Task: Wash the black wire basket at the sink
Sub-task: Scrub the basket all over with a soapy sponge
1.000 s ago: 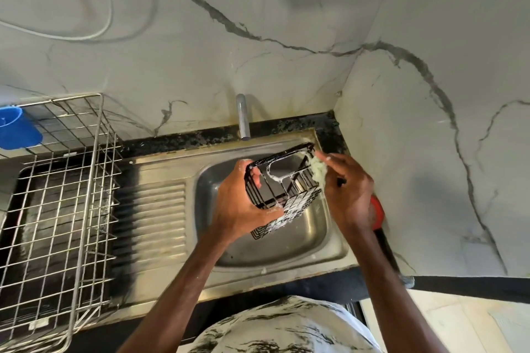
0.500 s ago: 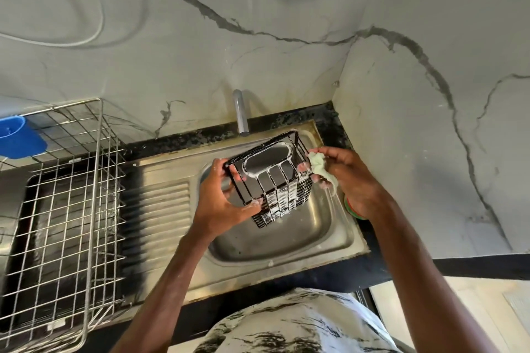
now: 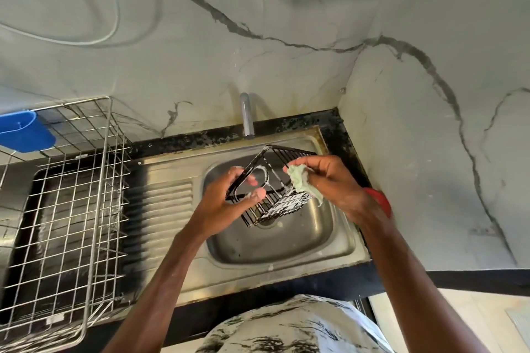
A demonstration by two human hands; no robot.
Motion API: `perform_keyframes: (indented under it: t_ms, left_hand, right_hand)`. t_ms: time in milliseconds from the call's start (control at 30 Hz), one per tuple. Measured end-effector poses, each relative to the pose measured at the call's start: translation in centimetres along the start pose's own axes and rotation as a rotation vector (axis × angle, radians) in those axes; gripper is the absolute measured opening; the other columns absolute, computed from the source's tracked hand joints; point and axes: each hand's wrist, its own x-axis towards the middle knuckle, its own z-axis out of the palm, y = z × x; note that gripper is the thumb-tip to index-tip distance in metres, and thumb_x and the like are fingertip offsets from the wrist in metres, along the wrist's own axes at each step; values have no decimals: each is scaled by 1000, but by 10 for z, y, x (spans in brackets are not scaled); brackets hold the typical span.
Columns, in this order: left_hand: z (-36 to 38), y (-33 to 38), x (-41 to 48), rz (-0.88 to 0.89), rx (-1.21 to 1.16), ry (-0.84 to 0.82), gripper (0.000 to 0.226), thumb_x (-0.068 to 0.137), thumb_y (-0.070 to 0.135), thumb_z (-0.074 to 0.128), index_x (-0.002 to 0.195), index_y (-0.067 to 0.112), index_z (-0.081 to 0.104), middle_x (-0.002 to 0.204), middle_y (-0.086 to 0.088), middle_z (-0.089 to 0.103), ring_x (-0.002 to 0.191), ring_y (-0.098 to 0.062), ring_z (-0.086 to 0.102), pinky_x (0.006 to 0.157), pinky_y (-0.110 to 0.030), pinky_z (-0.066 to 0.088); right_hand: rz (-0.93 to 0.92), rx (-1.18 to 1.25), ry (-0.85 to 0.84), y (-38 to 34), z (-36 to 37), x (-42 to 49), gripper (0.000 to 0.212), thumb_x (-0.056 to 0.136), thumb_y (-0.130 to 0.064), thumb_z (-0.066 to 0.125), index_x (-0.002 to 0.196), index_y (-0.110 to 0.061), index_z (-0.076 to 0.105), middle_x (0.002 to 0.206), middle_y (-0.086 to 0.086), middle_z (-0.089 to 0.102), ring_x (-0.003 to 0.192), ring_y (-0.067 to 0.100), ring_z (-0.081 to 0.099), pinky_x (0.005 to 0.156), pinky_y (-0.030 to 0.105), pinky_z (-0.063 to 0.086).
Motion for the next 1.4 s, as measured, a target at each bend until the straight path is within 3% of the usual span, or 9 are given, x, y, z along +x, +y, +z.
perform_keyframes:
  t_ms: [100, 200, 267, 500, 667, 900, 1067, 1200, 1400]
  left_hand:
    - [8, 22, 14, 95, 21, 79, 12, 104, 34, 61, 101, 25, 68, 82, 13, 70, 73, -5, 66, 70, -33, 52]
    - [19, 31, 23, 106, -23, 191, 21, 107, 22, 56, 93, 15, 70, 77, 2, 74, 63, -22, 69, 60, -42, 54]
    - [25, 31, 24, 100, -51, 272, 26, 106, 21, 57, 85, 14, 70, 71, 2, 73, 56, -21, 67, 54, -41, 53]
    - [31, 18, 23, 90, -134, 322, 40, 106, 25, 60, 68, 12, 65, 58, -6, 65, 46, -22, 64, 48, -48, 52]
    - [32, 15, 19, 79, -165, 346, 46, 103, 20, 63, 60, 6, 61, 51, -5, 59, 38, -21, 62, 42, -30, 45]
    - [35, 16, 21, 116, -210, 343, 53, 102, 20, 59, 54, 0, 49, 47, -15, 40, 34, -14, 52, 37, -41, 42]
    - [38, 13, 23, 65, -336, 351, 52, 104, 17, 55, 57, -5, 47, 50, -5, 40, 33, -17, 43, 38, -33, 42]
    - [35, 14, 21, 94, -293, 412, 53, 106, 10, 56, 56, -4, 44, 50, -20, 32, 34, -12, 41, 36, -38, 41]
    - [34, 17, 20, 117, -194, 390, 53, 108, 18, 54, 58, 1, 49, 49, -13, 42, 35, -18, 54, 36, -50, 41]
  right_hand:
    - [-57, -94, -51, 7, 7, -2, 29, 98, 4, 59, 113, -16, 73, 107, 0, 77, 98, 12, 73, 80, 24, 57]
    - [-86, -170, -16, 12, 16, -5, 32, 97, 5, 56, 115, -15, 74, 107, -2, 76, 100, 12, 72, 84, 27, 58]
    - [-79, -201, -3, 13, 21, -8, 32, 97, 4, 55, 116, -14, 75, 108, -3, 76, 100, 9, 72, 83, 24, 58]
    - [-44, -199, -24, 18, 28, -16, 31, 97, 4, 56, 113, -14, 75, 105, -6, 76, 97, 4, 72, 86, 23, 58]
    - [-40, -169, -89, 19, 22, -20, 25, 97, 0, 62, 114, -12, 75, 104, -2, 78, 94, 13, 75, 80, 28, 60]
    - [-223, -303, 310, 6, 25, -24, 38, 93, 2, 64, 116, -26, 76, 116, -12, 73, 98, -2, 71, 79, 22, 61]
    - [-281, -386, 133, 3, 52, -27, 37, 99, -10, 63, 134, -20, 66, 127, -7, 63, 104, -6, 63, 87, 4, 48]
    - [-417, -498, 263, 13, 61, -45, 21, 93, -8, 72, 112, -14, 77, 116, -1, 72, 97, 4, 70, 81, 10, 55]
    - [-537, -633, 330, 26, 63, -57, 31, 86, 7, 74, 110, -12, 79, 123, 2, 72, 110, 14, 69, 83, 24, 61]
